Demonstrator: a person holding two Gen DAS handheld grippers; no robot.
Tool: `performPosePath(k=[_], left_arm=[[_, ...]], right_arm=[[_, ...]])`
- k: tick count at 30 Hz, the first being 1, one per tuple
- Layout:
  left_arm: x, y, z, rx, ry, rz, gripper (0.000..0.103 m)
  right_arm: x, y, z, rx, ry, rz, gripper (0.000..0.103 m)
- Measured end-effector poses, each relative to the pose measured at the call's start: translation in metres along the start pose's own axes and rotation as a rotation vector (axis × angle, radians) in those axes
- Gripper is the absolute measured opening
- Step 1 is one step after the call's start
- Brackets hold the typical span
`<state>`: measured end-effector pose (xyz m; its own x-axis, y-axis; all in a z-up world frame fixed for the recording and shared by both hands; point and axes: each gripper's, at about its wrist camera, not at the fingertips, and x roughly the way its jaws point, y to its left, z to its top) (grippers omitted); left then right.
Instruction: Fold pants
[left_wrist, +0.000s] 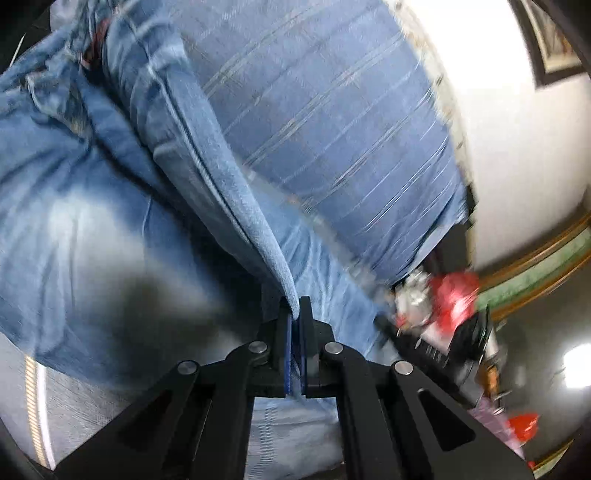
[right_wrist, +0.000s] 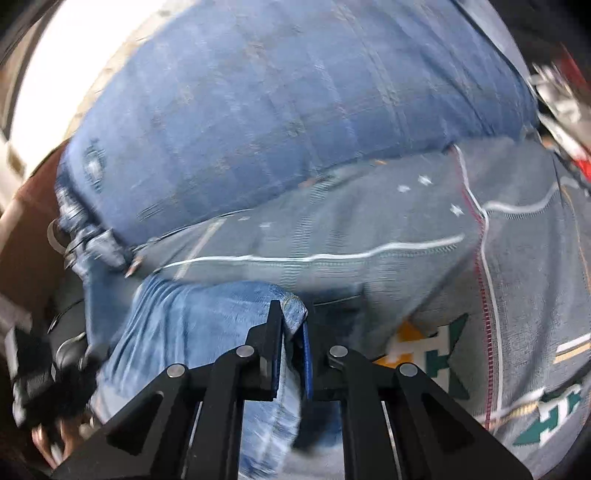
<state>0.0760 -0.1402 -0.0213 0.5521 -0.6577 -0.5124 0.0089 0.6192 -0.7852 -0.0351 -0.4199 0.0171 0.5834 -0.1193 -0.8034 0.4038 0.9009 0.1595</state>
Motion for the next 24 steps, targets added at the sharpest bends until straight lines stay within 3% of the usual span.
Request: performPosePath(k=[2, 4, 6, 8, 11, 13, 16, 18, 21, 24], left_arm=[[0.019, 0.008, -0.011, 0.010, 0.038, 0.060, 0.003], [0.024, 0.011, -0.015, -0.010, 0.054, 0.057, 0.003], [0.020, 0.002, -0.015, 0.003, 0.038, 0.023, 0.003], [0.019, -0.007, -0.017, 0.047, 0.009, 0.030, 0.003], [0.036, -0.003, -0.024, 0.084, 0.022, 0.102, 0.003], [0.039, -0.001, -0.029, 0.070, 0.039, 0.102, 0.003], [0.023, -0.019, -0.028, 0.106, 0.001, 0.020, 0.003], [0.017, -0.024, -0.029, 0.143, -0.015, 0.019, 0.003], [0.042, -0.007, -0.033, 0.117, 0.077, 0.102, 0.003], [0.052, 0.011, -0.036, 0.056, 0.151, 0.149, 0.007]], right_arm=[[0.028, -0.018, -0.005, 0.067, 0.034, -0.012, 0.008], [0.034, -0.026, -0.007, 0.120, 0.045, -0.002, 0.008], [0.019, -0.020, 0.002, 0.108, -0.021, 0.034, 0.008], [0.020, -0.017, 0.009, 0.099, -0.058, 0.008, 0.009], [0.049, -0.021, 0.008, 0.105, 0.006, -0.053, 0.012], [0.057, -0.024, 0.005, 0.116, 0.029, -0.076, 0.012], [0.026, -0.021, 0.010, 0.120, -0.096, 0.017, 0.011], [0.022, -0.019, 0.010, 0.112, -0.129, -0.009, 0.013], [0.049, -0.025, 0.005, 0.139, -0.014, -0.046, 0.014], [0.051, -0.021, 0.001, 0.119, 0.005, -0.104, 0.031]])
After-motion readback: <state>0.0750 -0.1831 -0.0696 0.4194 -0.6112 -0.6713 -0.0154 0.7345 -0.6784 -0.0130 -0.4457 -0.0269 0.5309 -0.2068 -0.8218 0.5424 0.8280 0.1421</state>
